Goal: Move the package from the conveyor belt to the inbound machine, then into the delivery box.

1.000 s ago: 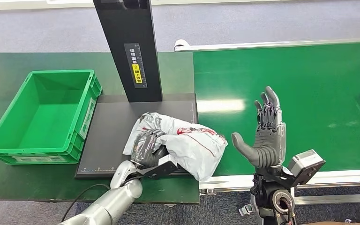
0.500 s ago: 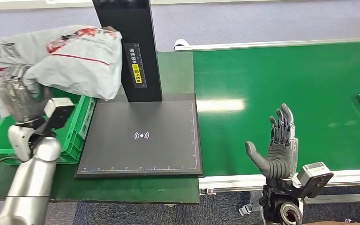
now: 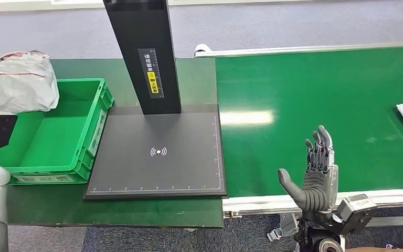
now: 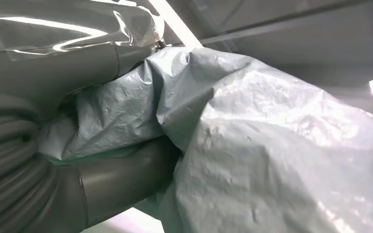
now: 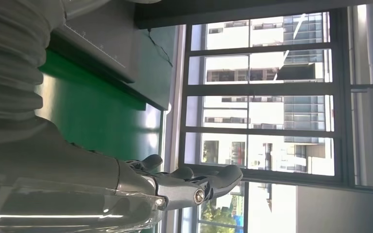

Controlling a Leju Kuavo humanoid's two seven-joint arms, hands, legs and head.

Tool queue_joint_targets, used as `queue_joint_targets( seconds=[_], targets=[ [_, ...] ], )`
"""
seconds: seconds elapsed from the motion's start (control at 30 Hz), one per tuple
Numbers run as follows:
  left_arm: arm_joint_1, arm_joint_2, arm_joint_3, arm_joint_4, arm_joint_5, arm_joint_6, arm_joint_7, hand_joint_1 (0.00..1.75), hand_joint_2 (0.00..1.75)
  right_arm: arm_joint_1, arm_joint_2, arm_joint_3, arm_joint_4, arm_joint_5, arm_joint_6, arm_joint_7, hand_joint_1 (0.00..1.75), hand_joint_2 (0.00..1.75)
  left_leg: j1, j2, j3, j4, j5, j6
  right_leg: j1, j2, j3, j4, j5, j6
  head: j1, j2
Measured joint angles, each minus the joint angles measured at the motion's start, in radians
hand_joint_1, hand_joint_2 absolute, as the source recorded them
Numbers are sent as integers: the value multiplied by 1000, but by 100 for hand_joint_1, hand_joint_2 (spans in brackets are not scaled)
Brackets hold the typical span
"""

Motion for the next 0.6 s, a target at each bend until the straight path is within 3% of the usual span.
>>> queue_joint_targets(
  seconds=[0.23, 0.3, 0.33, 0.43, 0.47, 0.6],
  targets=[
    [-32, 33, 38, 153, -24, -8, 0, 175, 175, 2, 1, -3, -5, 5, 11, 0, 0, 175, 0, 0, 0, 0, 0, 0, 0, 0, 0, 0, 0, 0, 0, 0],
    [-43, 37, 38, 196, -44, -11, -3, 167, 175, 2, 1, -4, -5, 6, 15, 0, 0, 175, 0, -1, 0, 0, 0, 0, 0, 0, 0, 0, 0, 0, 0, 0],
    [-48, 37, 36, 214, -56, -11, -4, 137, 175, 1, 1, -4, -5, 7, 18, 0, 0, 175, 0, -1, 0, 0, 0, 0, 0, 0, 0, 0, 0, 0, 0, 0],
    [-59, 29, 20, 255, -93, -17, 2, 14, 175, -9, 2, -3, -4, 8, 28, 0, 0, 175, 0, -1, 0, 0, 0, 0, 0, 0, 0, 0, 0, 0, 0, 0],
    [-64, 24, 11, 266, -101, -23, 7, 0, 175, -14, 3, -2, -3, 9, 30, 0, 0, 175, 0, -1, 0, 0, 0, 0, 0, 0, 0, 0, 0, 0, 0, 0],
    [-84, 0, -27, 283, -105, -66, 24, 0, 175, -34, 5, 0, 1, 10, 30, 0, 0, 175, 0, -1, 0, 1, 0, 0, 0, 0, 0, 0, 0, 0, 0, 0]
  ],
)
